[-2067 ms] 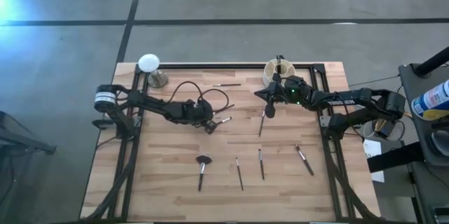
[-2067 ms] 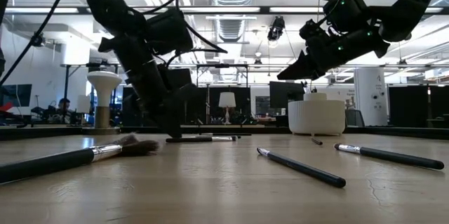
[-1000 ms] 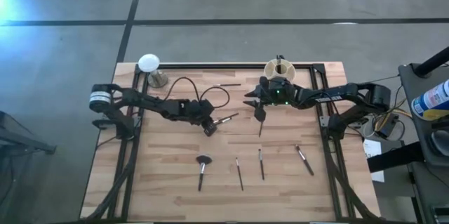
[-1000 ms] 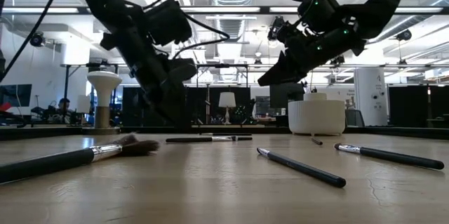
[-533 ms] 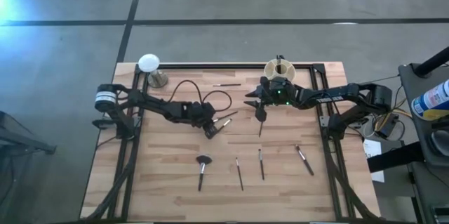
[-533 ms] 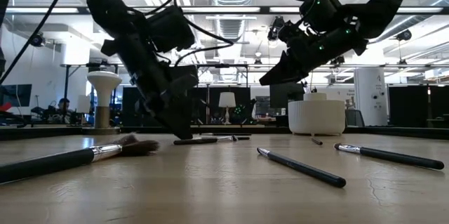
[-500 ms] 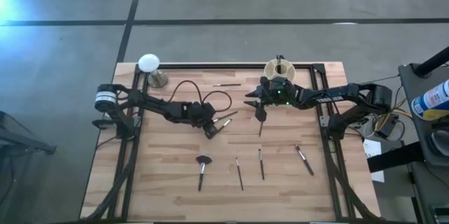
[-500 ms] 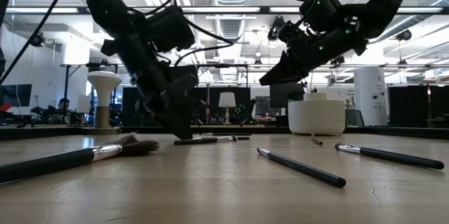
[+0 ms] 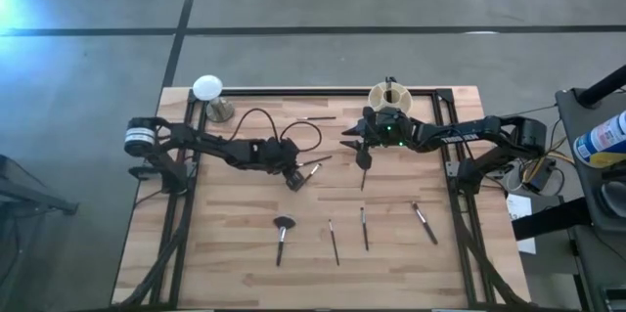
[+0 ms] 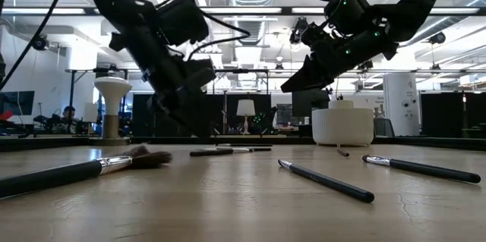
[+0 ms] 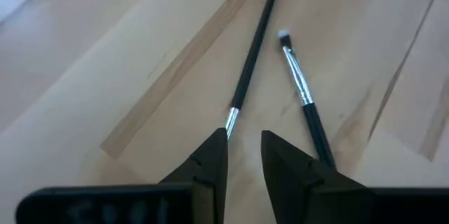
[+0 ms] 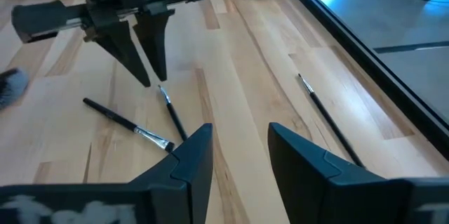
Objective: Put items in baskets/containers
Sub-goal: Put the black liner brush into the white pen organizer
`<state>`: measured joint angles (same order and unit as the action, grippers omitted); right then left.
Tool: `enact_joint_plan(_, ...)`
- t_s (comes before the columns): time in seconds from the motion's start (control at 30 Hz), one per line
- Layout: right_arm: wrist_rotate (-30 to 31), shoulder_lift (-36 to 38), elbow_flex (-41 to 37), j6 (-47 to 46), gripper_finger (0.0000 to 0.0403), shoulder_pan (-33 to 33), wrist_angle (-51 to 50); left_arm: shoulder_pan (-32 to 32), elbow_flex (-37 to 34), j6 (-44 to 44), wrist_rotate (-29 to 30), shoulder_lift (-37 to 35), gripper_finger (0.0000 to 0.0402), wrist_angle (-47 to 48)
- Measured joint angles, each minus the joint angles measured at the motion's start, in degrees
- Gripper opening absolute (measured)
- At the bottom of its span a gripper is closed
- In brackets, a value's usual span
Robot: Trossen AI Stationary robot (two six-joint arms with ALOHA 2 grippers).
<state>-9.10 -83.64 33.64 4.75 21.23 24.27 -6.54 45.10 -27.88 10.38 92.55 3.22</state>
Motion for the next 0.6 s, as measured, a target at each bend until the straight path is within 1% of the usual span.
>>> enact_joint_plan(0.13,0.00,0.00,-0.01,0.00,0.0132,0.00,0.00,0.00,-0.36,0.02,0.93,0.15,0.0081,1.80)
enact_joint_plan(0.23,-0.03,0.00,-0.01,0.10,0.0131,0.00,0.00,-0.03,-1.05,0.09,2.77,1.36,0.0081,2.22)
enact_joint_plan(0.4,-0.06,0.02,-0.02,0.20,0.0128,0.00,0.04,-0.20,-2.34,0.17,3.69,2.21,0.0081,-0.41)
enact_joint_plan(0.6,-0.15,0.02,-0.04,0.20,0.0128,0.00,0.13,-0.23,-2.48,1.21,4.42,2.01,0.0081,-0.59)
